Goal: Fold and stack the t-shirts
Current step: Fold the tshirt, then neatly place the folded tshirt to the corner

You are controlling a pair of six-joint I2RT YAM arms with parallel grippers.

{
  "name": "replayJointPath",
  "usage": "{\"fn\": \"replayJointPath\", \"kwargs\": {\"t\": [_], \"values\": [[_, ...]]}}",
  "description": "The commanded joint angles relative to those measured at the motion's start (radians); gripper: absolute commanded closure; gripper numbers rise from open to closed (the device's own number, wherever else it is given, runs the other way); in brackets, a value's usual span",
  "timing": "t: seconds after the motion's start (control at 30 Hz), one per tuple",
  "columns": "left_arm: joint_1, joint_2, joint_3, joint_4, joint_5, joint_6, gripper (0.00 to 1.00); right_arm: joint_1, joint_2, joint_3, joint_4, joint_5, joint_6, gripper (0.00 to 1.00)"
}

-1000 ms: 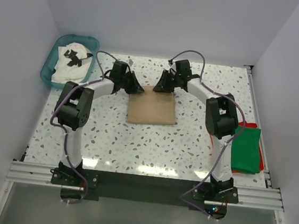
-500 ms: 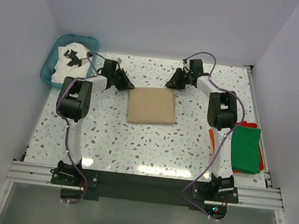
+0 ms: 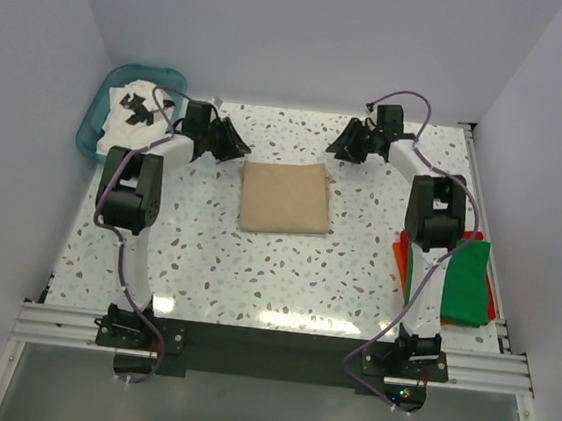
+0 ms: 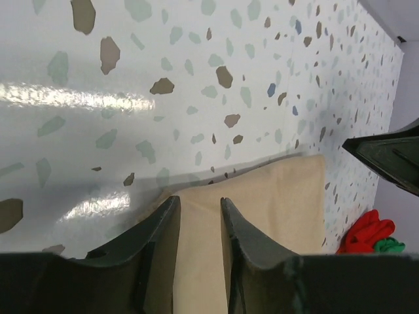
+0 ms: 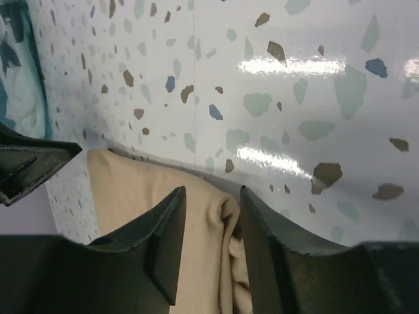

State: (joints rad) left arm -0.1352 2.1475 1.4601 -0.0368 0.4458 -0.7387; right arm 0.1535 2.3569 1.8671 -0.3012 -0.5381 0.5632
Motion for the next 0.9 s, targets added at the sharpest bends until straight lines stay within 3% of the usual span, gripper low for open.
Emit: {"fn": "replayJointPath", "kwargs": {"t": [0.0, 0.2, 0.3, 0.47, 0.6, 0.87], "values": [[0.009, -0.172, 0.007, -0.037, -0.106, 0.035, 0.64, -0.009, -0.197, -0.031, -0.004, 0.088, -0.029, 0.55], [-0.079, -0.301, -0.131, -0.063, -0.234, 0.035, 0.68, 0.05, -0.303, -0.147, -0.052, 0.206, -0.101, 0.52], [-0.119, -0.311, -0.168, -0.071, -0.306, 0.032, 0.76, 0.106, -0.312, -0.157, -0.121, 0.334, -0.146, 0.52], [-0.185, -0.262, -0.202, -0.092, -0.372, 0.033, 0.89, 0.204, -0.269, -0.111, -0.228, 0.55, -0.216, 0.5], [-0.192, -0.226, -0.244, -0.129, -0.444, 0.013, 0.97, 0.224, -0.177, -0.069, -0.282, 0.589, -0.24, 0.5], [-0.192, -0.17, -0.302, -0.126, -0.47, -0.001, 1.0, 0.199, -0.117, -0.086, -0.303, 0.575, -0.238, 0.77]]}}
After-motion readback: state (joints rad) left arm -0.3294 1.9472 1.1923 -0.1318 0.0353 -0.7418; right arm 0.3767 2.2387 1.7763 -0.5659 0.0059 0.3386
